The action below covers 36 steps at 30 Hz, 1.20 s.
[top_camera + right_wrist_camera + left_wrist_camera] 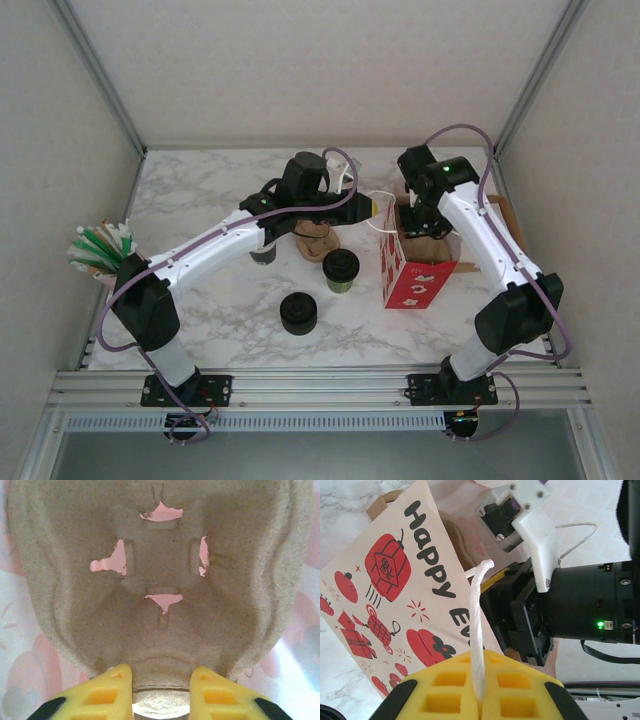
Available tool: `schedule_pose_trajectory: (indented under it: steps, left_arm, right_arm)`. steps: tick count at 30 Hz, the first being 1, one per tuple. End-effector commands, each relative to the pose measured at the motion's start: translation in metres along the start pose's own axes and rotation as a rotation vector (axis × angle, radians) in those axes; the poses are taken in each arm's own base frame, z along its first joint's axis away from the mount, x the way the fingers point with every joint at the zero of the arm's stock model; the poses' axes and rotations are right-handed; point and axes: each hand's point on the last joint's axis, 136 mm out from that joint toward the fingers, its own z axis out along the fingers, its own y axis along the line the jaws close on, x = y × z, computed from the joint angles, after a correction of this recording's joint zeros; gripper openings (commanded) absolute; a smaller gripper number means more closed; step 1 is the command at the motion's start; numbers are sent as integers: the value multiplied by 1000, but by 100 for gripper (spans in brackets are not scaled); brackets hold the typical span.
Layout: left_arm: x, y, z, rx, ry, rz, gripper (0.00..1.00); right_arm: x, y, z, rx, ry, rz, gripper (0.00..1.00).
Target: Pack the takeout coffee
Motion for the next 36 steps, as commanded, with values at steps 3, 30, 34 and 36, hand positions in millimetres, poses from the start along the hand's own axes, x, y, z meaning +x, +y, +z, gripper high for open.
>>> schedule_pose_trajectory:
  steps: [3,30,34,36]
  left_arm:
    - [-11,-13,-13,26,-46,14,0]
    - [-30,-8,-39,-22,-189,16,0]
    - [-39,-6,-48,-19,-243,8,0]
    - [-43,-3,-50,-20,-262,8,0]
  right_arm:
    - [-1,-4,-2,62,-27,3,23]
    - [-9,15,17,-11,-39,42,24]
    - [-22,16,18,-18,-68,33,24]
    - [-30,18,18,-27,-85,25,24]
